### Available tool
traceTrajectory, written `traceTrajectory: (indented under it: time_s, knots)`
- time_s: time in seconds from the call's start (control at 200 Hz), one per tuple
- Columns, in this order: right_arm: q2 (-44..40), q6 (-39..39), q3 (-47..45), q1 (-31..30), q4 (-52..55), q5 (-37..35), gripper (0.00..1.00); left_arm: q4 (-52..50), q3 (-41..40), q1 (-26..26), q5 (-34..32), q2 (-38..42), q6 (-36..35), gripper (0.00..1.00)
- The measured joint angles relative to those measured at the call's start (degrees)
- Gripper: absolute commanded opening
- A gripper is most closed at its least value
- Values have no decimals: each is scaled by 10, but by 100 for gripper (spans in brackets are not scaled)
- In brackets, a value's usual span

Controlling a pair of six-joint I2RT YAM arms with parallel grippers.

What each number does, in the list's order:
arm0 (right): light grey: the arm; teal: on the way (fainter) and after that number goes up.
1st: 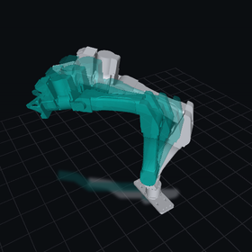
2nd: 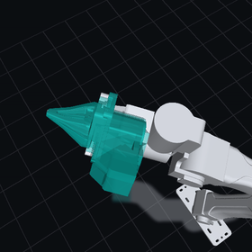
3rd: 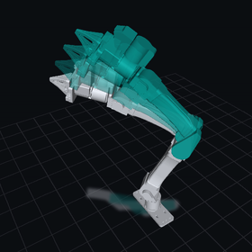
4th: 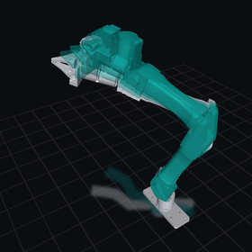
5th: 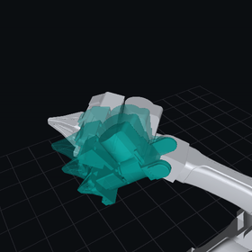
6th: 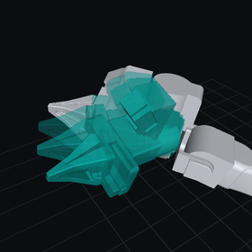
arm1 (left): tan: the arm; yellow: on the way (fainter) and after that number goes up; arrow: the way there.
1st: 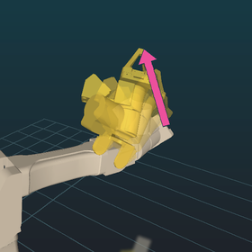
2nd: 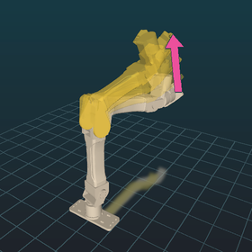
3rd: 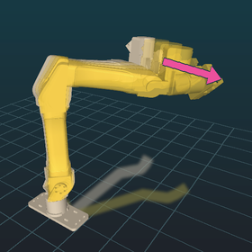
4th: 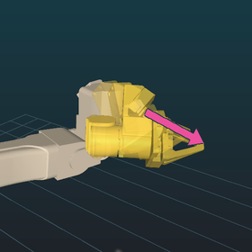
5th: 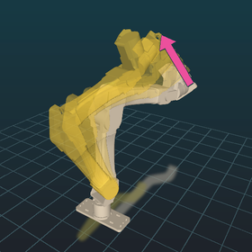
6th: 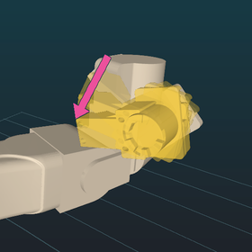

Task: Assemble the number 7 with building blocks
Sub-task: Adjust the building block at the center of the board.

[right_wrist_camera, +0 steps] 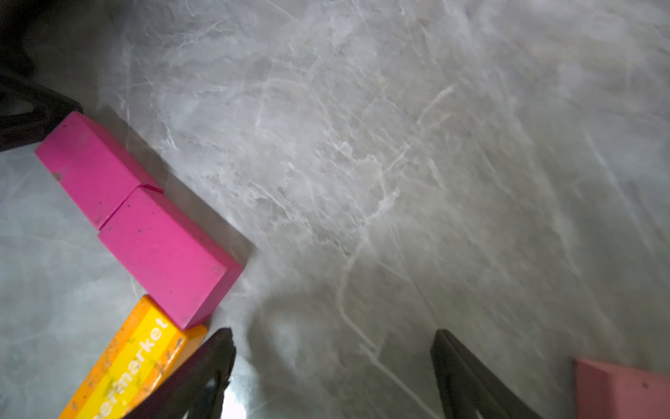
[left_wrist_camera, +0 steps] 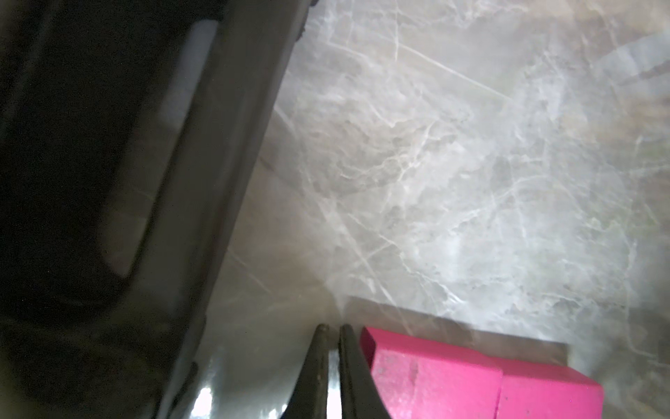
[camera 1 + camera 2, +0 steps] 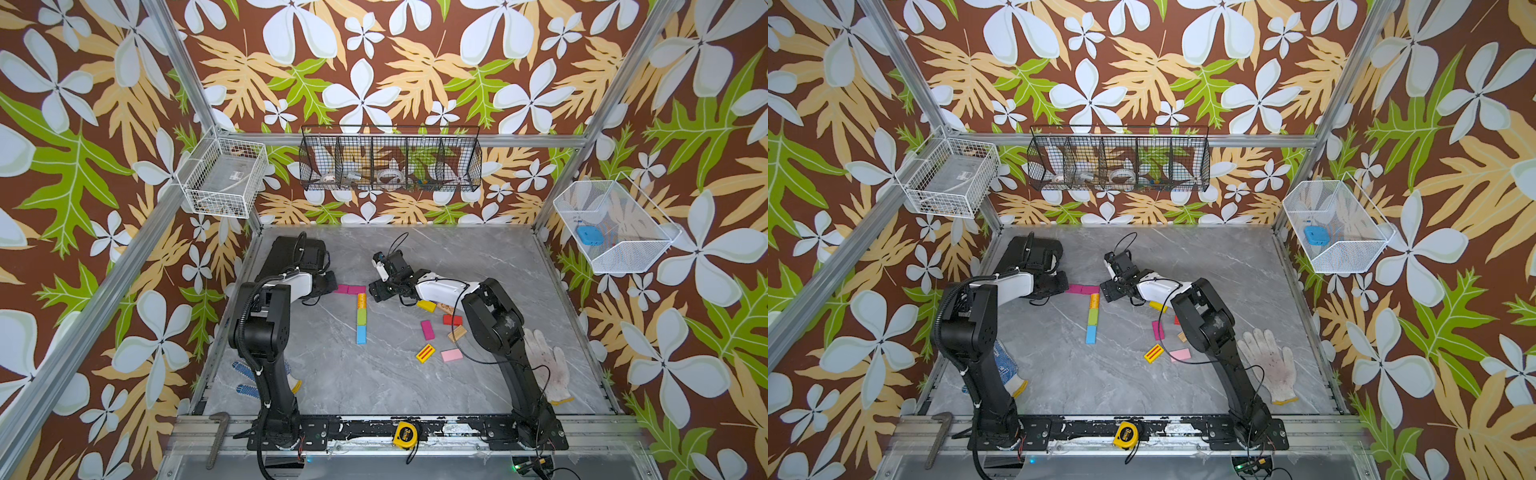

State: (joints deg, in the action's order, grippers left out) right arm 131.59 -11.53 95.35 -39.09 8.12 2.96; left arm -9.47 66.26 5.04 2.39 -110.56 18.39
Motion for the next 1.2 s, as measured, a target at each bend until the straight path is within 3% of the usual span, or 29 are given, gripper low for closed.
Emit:
traceTrajectory:
  time_s: [0.581, 1.196]
  knots:
    - [0, 0, -4, 0, -9, -2, 86, -26, 51, -2, 0, -30, 0, 11]
    - [7, 0, 8, 0, -6, 1, 86, -21, 35, -3, 16, -21, -6, 11]
